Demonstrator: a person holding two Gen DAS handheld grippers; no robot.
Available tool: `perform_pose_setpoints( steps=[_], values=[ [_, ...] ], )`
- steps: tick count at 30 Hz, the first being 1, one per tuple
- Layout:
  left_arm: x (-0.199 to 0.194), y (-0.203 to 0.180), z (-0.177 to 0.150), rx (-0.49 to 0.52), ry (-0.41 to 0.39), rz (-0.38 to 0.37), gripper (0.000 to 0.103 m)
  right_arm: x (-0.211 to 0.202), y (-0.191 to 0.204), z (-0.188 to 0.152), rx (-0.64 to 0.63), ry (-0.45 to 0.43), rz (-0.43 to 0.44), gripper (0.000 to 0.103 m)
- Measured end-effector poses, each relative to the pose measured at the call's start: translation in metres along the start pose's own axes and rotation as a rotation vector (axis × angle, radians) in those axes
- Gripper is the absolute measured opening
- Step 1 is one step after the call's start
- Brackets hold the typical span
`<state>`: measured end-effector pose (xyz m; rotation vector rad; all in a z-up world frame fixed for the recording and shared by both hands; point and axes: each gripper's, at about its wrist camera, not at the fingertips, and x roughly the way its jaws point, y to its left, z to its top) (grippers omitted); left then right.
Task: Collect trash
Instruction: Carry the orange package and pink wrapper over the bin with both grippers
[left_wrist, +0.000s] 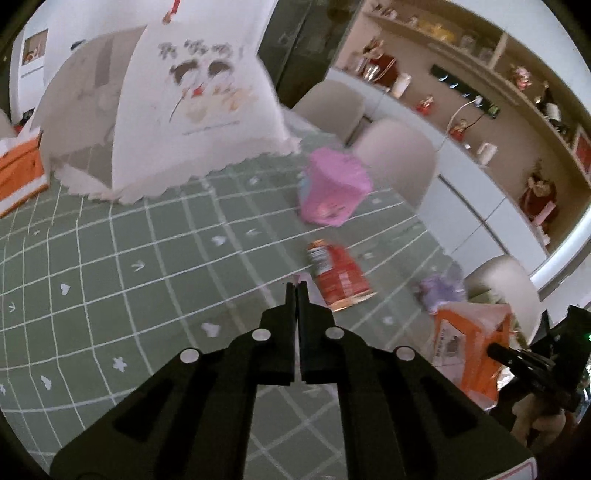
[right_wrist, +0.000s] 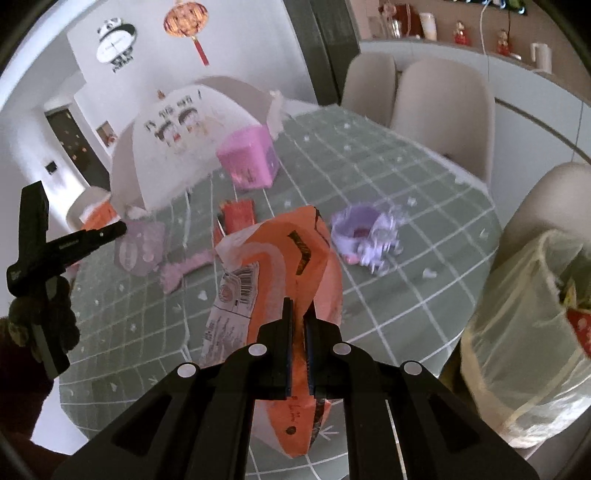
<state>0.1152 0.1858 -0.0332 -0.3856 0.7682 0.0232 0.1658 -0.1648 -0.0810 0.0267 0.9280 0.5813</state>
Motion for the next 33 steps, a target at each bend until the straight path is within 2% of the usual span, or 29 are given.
perform_pose_setpoints(
  steps=[8, 13, 20, 27, 33],
  values=[
    [-0.028, -0.070, 0.006, 0.051, -0.059, -0.072, 0.001, -0.056, -0.034, 0.011, -0.016, -0.108, -0.018, 0.008],
    [-0.030, -0.139, 0.008, 0.130, -0.088, -0.139, 0.001, -0.098, -0.060, 0.015, -0.031, -0.180, -0.057, 0.008],
    [-0.034, -0.249, 0.001, 0.233, -0.119, -0.264, 0.001, -0.170, -0.122, 0.015, -0.016, -0.284, -0.142, 0.008],
    [-0.035, -0.337, -0.030, 0.297, -0.119, -0.343, 0.001, -0.215, -0.174, -0.001, 0.017, -0.322, -0.195, 0.008],
    [-0.020, -0.379, -0.047, 0.287, -0.082, -0.383, 0.001, -0.240, -0.220, -0.021, 0.044, -0.327, -0.222, 0.008]
  ],
)
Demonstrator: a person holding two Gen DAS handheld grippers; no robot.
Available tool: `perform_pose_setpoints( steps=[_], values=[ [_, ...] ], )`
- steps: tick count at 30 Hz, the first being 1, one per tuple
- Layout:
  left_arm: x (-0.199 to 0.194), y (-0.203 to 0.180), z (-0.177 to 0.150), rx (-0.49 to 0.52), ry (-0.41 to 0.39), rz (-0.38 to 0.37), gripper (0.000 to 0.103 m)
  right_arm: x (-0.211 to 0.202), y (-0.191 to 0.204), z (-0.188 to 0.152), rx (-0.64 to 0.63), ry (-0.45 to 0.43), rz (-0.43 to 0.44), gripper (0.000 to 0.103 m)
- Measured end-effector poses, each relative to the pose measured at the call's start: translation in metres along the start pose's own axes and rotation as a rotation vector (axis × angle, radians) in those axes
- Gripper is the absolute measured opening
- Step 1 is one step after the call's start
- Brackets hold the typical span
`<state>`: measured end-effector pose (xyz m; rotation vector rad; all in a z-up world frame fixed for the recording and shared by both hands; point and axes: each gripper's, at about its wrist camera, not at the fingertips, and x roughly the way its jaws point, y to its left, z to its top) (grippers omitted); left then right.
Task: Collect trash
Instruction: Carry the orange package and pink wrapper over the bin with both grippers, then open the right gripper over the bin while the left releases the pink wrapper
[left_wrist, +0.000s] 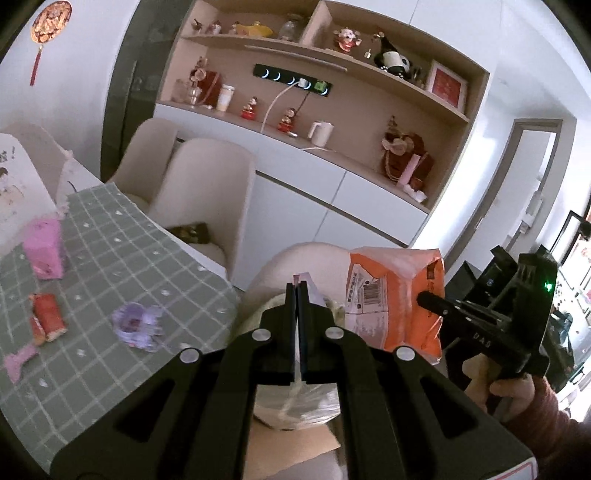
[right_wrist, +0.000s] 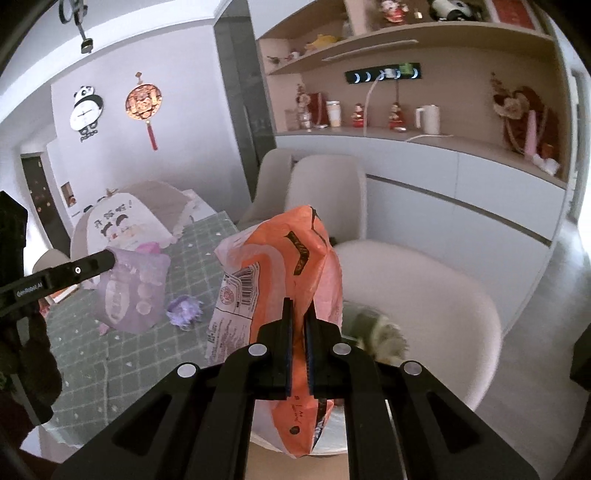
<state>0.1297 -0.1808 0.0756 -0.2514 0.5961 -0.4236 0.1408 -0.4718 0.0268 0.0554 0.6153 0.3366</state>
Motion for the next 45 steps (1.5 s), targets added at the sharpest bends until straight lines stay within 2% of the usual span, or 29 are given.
perform_pose_setpoints(
  steps=[4, 11, 17, 18, 20, 21, 23, 28, 31, 37, 41, 45],
  values=[
    [0.022, -0.014, -0.006, -0.014, 0.021, -0.025, 0.001, -0.006, -0.029, -0.005, 0.016, -0.010, -0.034, 0.008],
    [0.090, -0.029, -0.010, -0.054, 0.102, -0.033, 0.001, -0.012, -0.078, -0.003, 0.027, -0.021, -0.113, 0.008],
    [0.154, -0.035, -0.024, -0.049, 0.164, -0.039, 0.002, -0.006, -0.109, -0.010, 0.112, -0.013, -0.122, 0.008],
    [0.164, -0.034, -0.028, -0.056, 0.183, -0.026, 0.003, -0.003, -0.110, -0.010, 0.116, -0.007, -0.118, 0.008],
    [0.180, -0.023, -0.039, -0.117, 0.227, -0.043, 0.013, 0.006, -0.110, -0.010, 0.112, 0.008, -0.114, 0.008],
    [0.186, -0.018, -0.043, -0.139, 0.242, -0.054, 0.023, 0.011, -0.109, -0.009, 0.111, 0.015, -0.109, 0.008],
    [0.191, -0.008, -0.050, -0.153, 0.257, -0.038, 0.027, 0.023, -0.107, -0.008, 0.114, 0.031, -0.092, 0.008],
    [0.172, 0.016, -0.057, -0.233, 0.253, 0.004, 0.030, 0.064, -0.094, -0.006, 0.096, 0.087, -0.037, 0.008],
    [0.148, 0.024, -0.060, -0.214, 0.234, 0.061, 0.033, 0.100, -0.087, -0.011, 0.123, 0.140, 0.003, 0.008],
    [0.106, 0.047, -0.079, -0.238, 0.238, 0.136, 0.034, 0.180, -0.062, -0.043, 0.126, 0.324, 0.037, 0.008],
    [0.089, 0.063, -0.098, -0.301, 0.253, 0.163, 0.035, 0.199, -0.048, -0.061, 0.075, 0.385, 0.010, 0.008],
    [0.076, 0.074, -0.114, -0.330, 0.266, 0.192, 0.035, 0.199, -0.055, -0.067, 0.100, 0.399, 0.006, 0.008]
  ],
)
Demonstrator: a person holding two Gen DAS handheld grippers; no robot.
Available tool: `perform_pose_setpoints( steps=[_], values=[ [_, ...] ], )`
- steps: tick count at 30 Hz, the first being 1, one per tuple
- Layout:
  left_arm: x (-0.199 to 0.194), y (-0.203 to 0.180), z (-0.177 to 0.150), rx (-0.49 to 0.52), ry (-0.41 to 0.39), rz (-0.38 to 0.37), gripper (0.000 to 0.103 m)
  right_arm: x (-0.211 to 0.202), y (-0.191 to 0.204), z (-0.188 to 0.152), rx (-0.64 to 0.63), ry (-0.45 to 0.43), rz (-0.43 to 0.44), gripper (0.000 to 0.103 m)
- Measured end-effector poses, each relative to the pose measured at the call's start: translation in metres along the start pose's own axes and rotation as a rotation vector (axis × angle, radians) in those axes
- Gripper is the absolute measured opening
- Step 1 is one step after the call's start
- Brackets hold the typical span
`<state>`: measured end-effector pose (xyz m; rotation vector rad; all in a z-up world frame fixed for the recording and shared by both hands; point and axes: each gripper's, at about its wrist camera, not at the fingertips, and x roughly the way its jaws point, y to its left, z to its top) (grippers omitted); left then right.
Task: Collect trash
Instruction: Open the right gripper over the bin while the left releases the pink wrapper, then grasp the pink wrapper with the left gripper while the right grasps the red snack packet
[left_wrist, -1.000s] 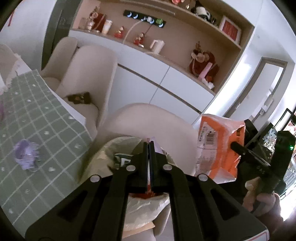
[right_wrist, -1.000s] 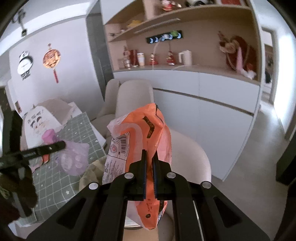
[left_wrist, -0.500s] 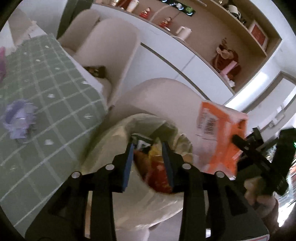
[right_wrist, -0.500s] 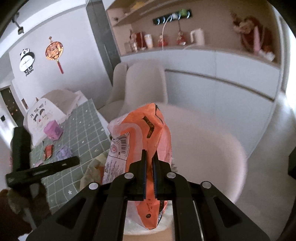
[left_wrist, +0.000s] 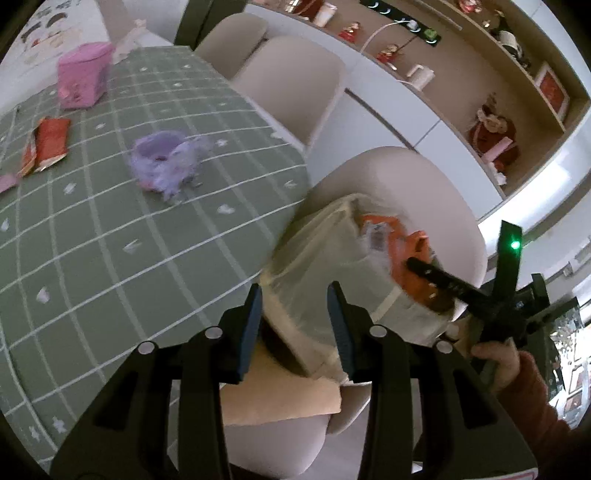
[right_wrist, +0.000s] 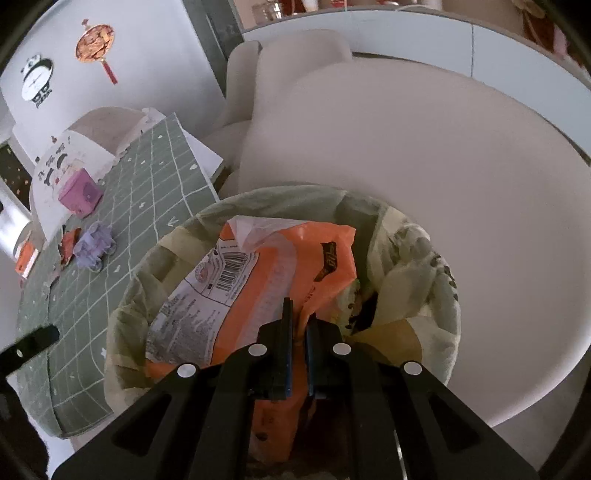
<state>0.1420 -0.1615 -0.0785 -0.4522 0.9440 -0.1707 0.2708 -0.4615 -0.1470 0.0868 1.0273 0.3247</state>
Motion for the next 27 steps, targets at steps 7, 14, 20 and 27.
perform_pose_setpoints(
  steps=[7, 14, 20, 27],
  values=[
    [-0.026, 0.026, -0.007, -0.011, 0.001, 0.036, 0.040, -0.024, -0.002, -0.003, -0.006, -0.028, 0.033, 0.043],
    [-0.057, 0.064, 0.001, -0.012, -0.027, 0.085, 0.042, -0.066, 0.015, -0.007, 0.002, -0.129, -0.005, 0.045],
    [-0.083, 0.121, 0.006, -0.053, -0.052, 0.134, 0.043, -0.086, 0.050, -0.001, 0.028, -0.194, 0.048, 0.045],
    [-0.115, 0.201, 0.018, -0.033, -0.109, 0.214, 0.043, -0.073, 0.138, -0.009, -0.053, -0.151, 0.150, 0.045]
  ],
)
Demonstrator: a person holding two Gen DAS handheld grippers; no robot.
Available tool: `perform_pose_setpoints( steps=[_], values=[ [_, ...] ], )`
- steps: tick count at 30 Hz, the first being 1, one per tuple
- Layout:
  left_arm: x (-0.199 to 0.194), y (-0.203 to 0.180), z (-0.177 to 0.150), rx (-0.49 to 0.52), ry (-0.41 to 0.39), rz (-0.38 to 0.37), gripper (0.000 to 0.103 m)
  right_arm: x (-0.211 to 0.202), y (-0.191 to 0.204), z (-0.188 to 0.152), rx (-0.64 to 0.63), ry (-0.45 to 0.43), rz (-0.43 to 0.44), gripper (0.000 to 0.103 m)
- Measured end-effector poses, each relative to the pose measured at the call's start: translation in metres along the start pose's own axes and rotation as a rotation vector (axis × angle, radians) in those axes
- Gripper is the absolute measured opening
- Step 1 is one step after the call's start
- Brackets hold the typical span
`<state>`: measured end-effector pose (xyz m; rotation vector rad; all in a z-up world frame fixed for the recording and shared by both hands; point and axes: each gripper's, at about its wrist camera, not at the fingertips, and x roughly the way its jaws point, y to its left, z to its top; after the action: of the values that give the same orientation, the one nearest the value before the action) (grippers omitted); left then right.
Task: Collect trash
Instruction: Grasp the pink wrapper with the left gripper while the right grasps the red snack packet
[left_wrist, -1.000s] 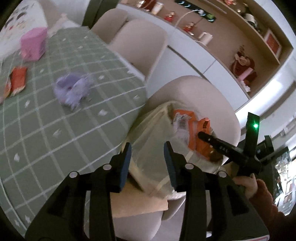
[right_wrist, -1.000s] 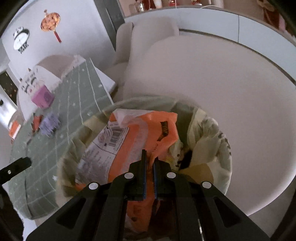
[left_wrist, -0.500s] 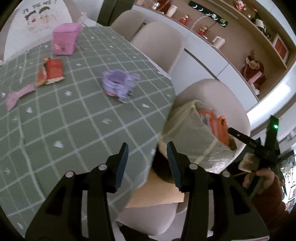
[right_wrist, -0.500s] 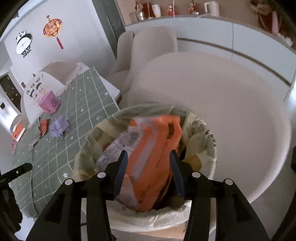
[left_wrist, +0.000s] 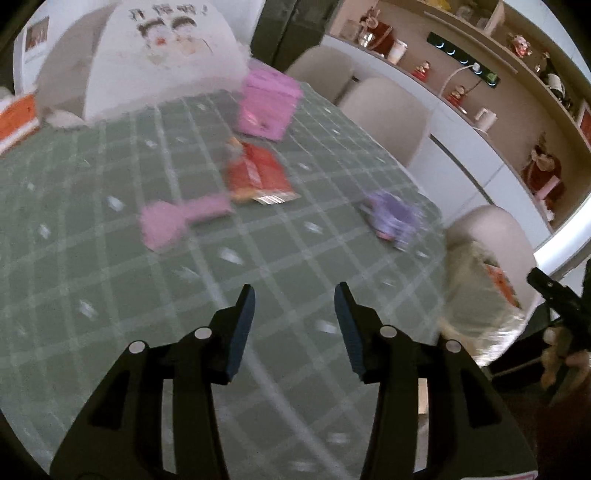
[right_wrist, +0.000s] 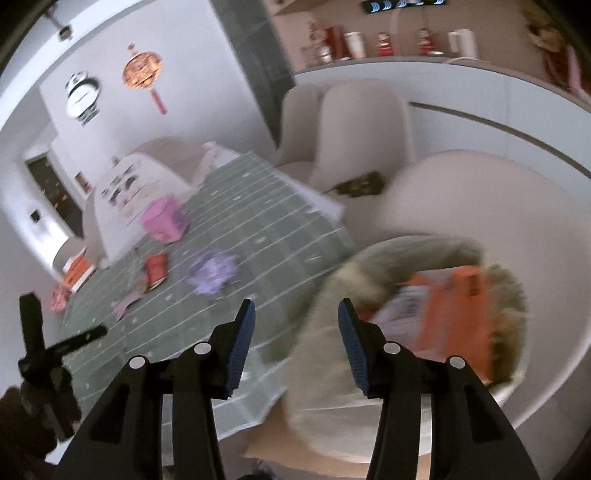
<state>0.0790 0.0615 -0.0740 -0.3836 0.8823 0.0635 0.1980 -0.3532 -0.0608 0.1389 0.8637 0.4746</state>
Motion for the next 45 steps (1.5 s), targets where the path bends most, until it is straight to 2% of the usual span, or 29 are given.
perform_pose_setpoints(
  steps=[2, 9, 14, 16, 20, 22, 24, 27, 29, 35, 38, 41, 45],
  values=[
    [-0.001, 0.020, 0.009, 0.060, -0.022, 0.021, 0.048, 0.010, 0.022, -0.005, -0.013, 0.020, 0.015, 0.045],
    [0.014, 0.065, 0.037, 0.270, -0.047, 0.040, 0.050, 0.047, 0.087, -0.021, -0.047, 0.103, 0.003, 0.045],
    [0.041, 0.077, 0.049, 0.432, 0.004, 0.027, 0.050, 0.063, 0.108, -0.028, -0.029, 0.125, -0.016, 0.045],
    [0.053, 0.082, 0.051, 0.460, 0.034, 0.030, 0.050, 0.070, 0.115, -0.030, -0.030, 0.134, -0.031, 0.045],
    [0.069, 0.092, 0.053, 0.444, 0.085, -0.005, 0.049, 0.082, 0.132, -0.033, -0.019, 0.133, -0.046, 0.045],
    [0.076, 0.092, 0.053, 0.446, 0.123, -0.010, 0.043, 0.088, 0.141, -0.033, -0.032, 0.140, -0.050, 0.045],
    [0.076, 0.091, 0.052, 0.448, 0.131, -0.008, 0.043, 0.099, 0.152, -0.033, -0.053, 0.156, -0.055, 0.045],
    [0.063, 0.096, 0.055, 0.382, 0.116, -0.044, 0.043, 0.116, 0.169, -0.028, -0.090, 0.166, -0.054, 0.045],
    [0.047, 0.108, 0.058, 0.278, 0.096, -0.059, 0.043, 0.125, 0.180, -0.023, -0.112, 0.161, -0.041, 0.045],
    [0.007, 0.148, 0.053, -0.013, 0.050, -0.038, 0.043, 0.174, 0.223, -0.001, -0.199, 0.174, 0.038, 0.045],
    [-0.003, 0.164, 0.049, -0.101, 0.045, -0.032, 0.043, 0.205, 0.242, 0.011, -0.197, 0.184, 0.082, 0.045],
    [-0.010, 0.172, 0.043, -0.127, 0.046, -0.013, 0.043, 0.235, 0.254, 0.021, -0.172, 0.174, 0.036, 0.045],
    [-0.017, 0.175, 0.036, -0.098, 0.045, 0.015, 0.043, 0.265, 0.267, 0.029, -0.192, 0.166, 0.019, 0.051]
  ],
)
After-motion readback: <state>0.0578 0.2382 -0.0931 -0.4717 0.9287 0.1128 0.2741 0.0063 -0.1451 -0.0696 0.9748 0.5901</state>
